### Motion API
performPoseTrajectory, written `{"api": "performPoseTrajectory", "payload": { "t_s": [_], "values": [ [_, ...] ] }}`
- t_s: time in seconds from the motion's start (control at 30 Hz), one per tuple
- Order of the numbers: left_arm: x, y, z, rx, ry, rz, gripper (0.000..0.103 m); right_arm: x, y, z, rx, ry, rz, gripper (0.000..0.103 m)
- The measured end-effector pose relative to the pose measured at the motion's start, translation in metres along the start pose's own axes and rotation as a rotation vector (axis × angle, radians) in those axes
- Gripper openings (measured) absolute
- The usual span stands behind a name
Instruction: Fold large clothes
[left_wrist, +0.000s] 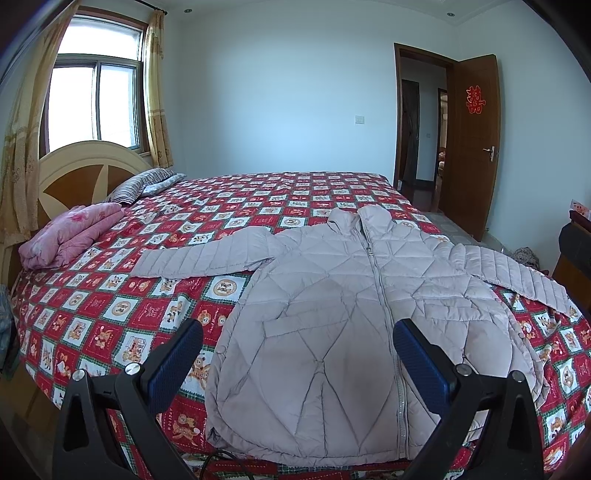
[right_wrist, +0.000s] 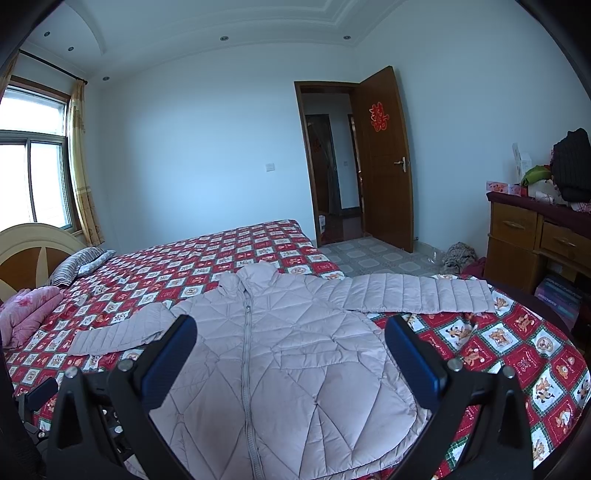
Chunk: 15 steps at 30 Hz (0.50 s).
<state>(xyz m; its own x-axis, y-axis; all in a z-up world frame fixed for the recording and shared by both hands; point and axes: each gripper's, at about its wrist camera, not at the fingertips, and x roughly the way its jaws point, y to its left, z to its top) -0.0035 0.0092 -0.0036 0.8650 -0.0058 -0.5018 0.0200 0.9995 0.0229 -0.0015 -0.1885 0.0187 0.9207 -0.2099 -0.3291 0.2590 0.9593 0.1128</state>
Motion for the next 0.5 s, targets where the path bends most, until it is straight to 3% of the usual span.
{"api": "performPoseTrajectory", "payload": {
  "t_s": [0.3, 0.5],
  "values": [
    [0.023, -0.004, -0.006, 0.022, 0.036, -0.015, 0.102, 0.019, -0.005, -0.012, 0.008, 0.024, -0.012, 0.103],
    [0.071, -0.006, -0.007, 0.027, 0.097, -0.016, 0.102, 0.058, -0.027, -0.025, 0.051, 0.113, -0.068, 0.103]
  ]
}}
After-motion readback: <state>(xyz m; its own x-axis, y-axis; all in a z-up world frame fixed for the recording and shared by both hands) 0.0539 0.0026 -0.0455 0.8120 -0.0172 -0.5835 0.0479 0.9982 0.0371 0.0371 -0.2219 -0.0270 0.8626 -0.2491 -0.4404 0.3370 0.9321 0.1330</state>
